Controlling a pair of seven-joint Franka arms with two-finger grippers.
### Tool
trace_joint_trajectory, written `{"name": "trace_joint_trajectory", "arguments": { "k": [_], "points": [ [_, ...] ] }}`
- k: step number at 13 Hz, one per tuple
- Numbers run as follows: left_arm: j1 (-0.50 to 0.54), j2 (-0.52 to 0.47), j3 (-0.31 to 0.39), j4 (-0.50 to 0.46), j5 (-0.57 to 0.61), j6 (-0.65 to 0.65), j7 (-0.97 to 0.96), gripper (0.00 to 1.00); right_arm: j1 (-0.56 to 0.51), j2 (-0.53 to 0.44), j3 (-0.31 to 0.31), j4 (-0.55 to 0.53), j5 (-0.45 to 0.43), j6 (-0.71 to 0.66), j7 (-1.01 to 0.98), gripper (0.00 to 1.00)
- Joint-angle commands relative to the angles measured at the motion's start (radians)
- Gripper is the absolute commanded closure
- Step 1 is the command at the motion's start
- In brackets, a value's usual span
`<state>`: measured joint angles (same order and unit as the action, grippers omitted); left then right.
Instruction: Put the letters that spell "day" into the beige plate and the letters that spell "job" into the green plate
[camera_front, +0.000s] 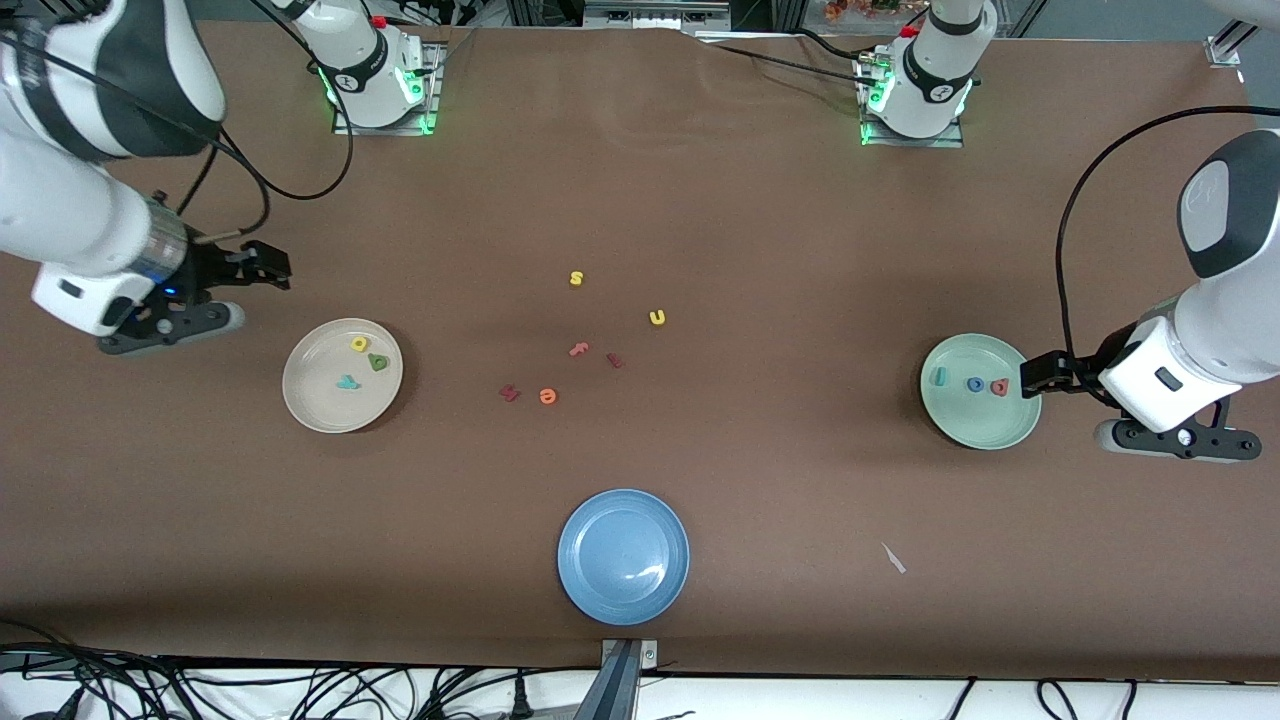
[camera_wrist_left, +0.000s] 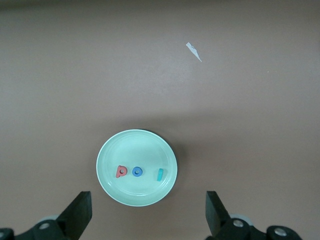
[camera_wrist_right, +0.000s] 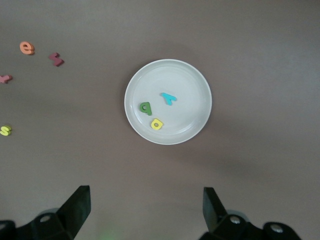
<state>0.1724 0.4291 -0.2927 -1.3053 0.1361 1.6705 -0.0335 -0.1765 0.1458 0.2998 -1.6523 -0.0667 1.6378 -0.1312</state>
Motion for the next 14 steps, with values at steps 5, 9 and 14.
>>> {"name": "trace_joint_trajectory", "arguments": {
  "k": [5, 9, 14],
  "points": [
    [0.004, 0.01, -0.003, 0.028, -0.021, -0.023, 0.009, 0.0, 0.098, -0.061, -0.191, 0.039, 0.13, -0.093, -0.015, 0.01],
    [0.004, -0.006, -0.003, 0.028, -0.017, -0.023, 0.004, 0.0, 0.129, -0.068, -0.265, 0.078, 0.124, -0.121, -0.019, 0.0],
    [0.004, -0.006, 0.001, 0.028, -0.021, -0.023, 0.004, 0.0, 0.13, -0.061, -0.262, 0.115, 0.096, -0.122, -0.016, 0.01]
  ]
}}
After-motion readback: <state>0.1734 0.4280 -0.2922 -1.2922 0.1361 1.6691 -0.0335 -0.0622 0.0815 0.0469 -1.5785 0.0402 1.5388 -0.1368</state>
